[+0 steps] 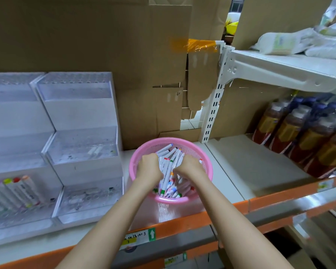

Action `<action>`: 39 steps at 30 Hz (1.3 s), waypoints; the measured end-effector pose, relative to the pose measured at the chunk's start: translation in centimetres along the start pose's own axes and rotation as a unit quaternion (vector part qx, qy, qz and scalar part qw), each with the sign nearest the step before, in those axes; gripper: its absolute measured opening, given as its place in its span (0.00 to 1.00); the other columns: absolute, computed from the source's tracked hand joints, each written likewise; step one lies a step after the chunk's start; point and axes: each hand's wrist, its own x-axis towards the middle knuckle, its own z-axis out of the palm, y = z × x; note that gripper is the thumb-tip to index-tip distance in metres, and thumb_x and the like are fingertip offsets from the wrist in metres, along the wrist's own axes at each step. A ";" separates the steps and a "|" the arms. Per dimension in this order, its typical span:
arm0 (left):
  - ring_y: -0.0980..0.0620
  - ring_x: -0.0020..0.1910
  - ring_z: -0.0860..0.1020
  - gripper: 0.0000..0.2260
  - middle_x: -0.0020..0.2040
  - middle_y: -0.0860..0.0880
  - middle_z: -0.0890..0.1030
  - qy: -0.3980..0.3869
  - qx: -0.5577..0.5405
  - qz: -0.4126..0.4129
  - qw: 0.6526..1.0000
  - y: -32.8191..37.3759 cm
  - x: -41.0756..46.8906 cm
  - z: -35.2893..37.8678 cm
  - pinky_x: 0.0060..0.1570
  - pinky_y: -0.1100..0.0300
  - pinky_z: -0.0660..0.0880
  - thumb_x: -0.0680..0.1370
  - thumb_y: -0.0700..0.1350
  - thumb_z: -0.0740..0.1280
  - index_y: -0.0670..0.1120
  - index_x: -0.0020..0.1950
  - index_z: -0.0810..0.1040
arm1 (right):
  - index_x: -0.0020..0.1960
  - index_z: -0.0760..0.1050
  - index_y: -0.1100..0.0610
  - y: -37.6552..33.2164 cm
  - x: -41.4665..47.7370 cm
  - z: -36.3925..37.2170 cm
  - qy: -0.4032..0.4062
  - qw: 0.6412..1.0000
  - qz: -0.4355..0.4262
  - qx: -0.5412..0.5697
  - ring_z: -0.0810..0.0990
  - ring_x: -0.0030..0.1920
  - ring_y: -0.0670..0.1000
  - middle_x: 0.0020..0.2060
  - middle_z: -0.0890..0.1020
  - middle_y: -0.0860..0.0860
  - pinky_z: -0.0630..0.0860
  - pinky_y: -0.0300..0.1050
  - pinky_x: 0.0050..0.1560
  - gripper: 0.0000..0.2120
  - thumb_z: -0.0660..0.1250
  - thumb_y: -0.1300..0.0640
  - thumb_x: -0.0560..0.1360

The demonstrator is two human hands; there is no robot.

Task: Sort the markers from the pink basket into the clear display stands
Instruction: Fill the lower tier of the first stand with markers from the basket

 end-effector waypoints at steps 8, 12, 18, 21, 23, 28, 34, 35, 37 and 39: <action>0.52 0.27 0.68 0.15 0.24 0.51 0.68 -0.044 -0.057 -0.009 0.997 -0.1 -0.5 -0.6 0.23 0.62 0.60 0.67 0.35 0.69 0.46 0.25 0.65 | 0.33 0.68 0.56 1.1 -0.6 0.5 0.029 0.996 -0.021 0.082 0.75 0.35 0.53 0.31 0.74 0.51 0.66 0.42 0.29 0.12 0.72 0.60 0.67; 0.49 0.27 0.72 0.10 0.24 0.47 0.71 -0.032 -0.080 -0.021 0.996 -0.5 -0.3 -0.2 0.29 0.58 0.67 0.65 0.34 0.66 0.43 0.26 0.69 | 0.43 0.71 0.58 1.4 -1.0 0.5 0.069 0.988 -0.030 0.131 0.78 0.41 0.55 0.36 0.79 0.53 0.74 0.47 0.41 0.08 0.69 0.58 0.74; 0.46 0.41 0.77 0.14 0.41 0.43 0.79 -0.028 -0.070 -0.022 0.997 -0.6 -0.3 -0.3 0.38 0.51 0.74 0.67 0.34 0.66 0.44 0.51 0.71 | 0.33 0.61 0.56 1.0 -1.6 0.1 0.039 0.996 -0.014 0.079 0.69 0.32 0.50 0.30 0.67 0.50 0.58 0.39 0.25 0.19 0.71 0.68 0.67; 0.48 0.42 0.78 0.22 0.43 0.46 0.82 -0.023 -0.098 0.011 0.995 -0.9 -0.5 -0.3 0.38 0.57 0.74 0.67 0.35 0.67 0.45 0.61 0.73 | 0.32 0.63 0.56 1.0 -1.4 0.4 0.045 0.994 -0.019 0.096 0.74 0.36 0.54 0.30 0.72 0.52 0.65 0.40 0.27 0.17 0.70 0.68 0.67; 0.47 0.45 0.79 0.28 0.48 0.46 0.83 -0.023 -0.123 0.034 0.992 -0.9 -0.8 -0.5 0.39 0.61 0.72 0.67 0.34 0.67 0.47 0.67 0.72 | 0.31 0.66 0.57 1.1 -1.4 0.5 0.045 0.991 -0.029 0.123 0.76 0.36 0.56 0.30 0.75 0.54 0.69 0.43 0.31 0.14 0.69 0.67 0.67; 0.58 0.34 0.75 0.32 0.47 0.50 0.81 0.023 -0.180 0.067 0.981 -0.8 -1.8 -1.5 0.29 0.73 0.69 0.68 0.33 0.67 0.52 0.70 0.68 | 0.52 0.73 0.57 0.7 -2.0 0.6 0.059 0.968 -0.097 0.223 0.82 0.42 0.57 0.39 0.80 0.54 0.80 0.53 0.44 0.10 0.70 0.61 0.72; 0.58 0.36 0.77 0.20 0.39 0.53 0.79 0.142 -0.226 0.135 0.954 -0.6 -3.0 -4.7 0.36 0.67 0.74 0.74 0.39 0.68 0.54 0.63 0.69 | 0.64 0.65 0.43 -1.2 -4.6 -0.3 0.112 0.919 -0.249 0.283 0.82 0.41 0.53 0.44 0.78 0.48 0.82 0.56 0.40 0.24 0.68 0.62 0.75; 0.58 0.36 0.77 0.20 0.38 0.54 0.78 0.154 -0.225 0.153 0.950 -0.7 -3.4 -5.4 0.35 0.70 0.72 0.74 0.40 0.69 0.54 0.63 0.70 | 0.63 0.66 0.43 -1.8 -5.1 -0.4 0.122 0.912 -0.264 0.290 0.81 0.40 0.54 0.45 0.78 0.48 0.82 0.57 0.38 0.24 0.68 0.63 0.75; 0.58 0.35 0.77 0.20 0.36 0.54 0.77 0.168 -0.209 0.191 0.944 -1.1 -4.0 -6.6 0.37 0.68 0.73 0.74 0.40 0.69 0.55 0.63 0.70 | 0.63 0.66 0.42 -2.9 -5.8 -0.4 0.140 0.902 -0.290 0.288 0.81 0.40 0.54 0.47 0.78 0.47 0.81 0.58 0.37 0.24 0.69 0.63 0.74; 0.56 0.35 0.78 0.20 0.36 0.52 0.77 0.179 -0.200 0.210 0.940 -2.0 -4.7 -7.8 0.39 0.61 0.76 0.73 0.40 0.70 0.54 0.62 0.71 | 0.62 0.66 0.42 -4.3 -6.4 0.0 0.138 0.897 -0.304 0.290 0.81 0.41 0.51 0.47 0.79 0.48 0.81 0.58 0.40 0.25 0.69 0.63 0.74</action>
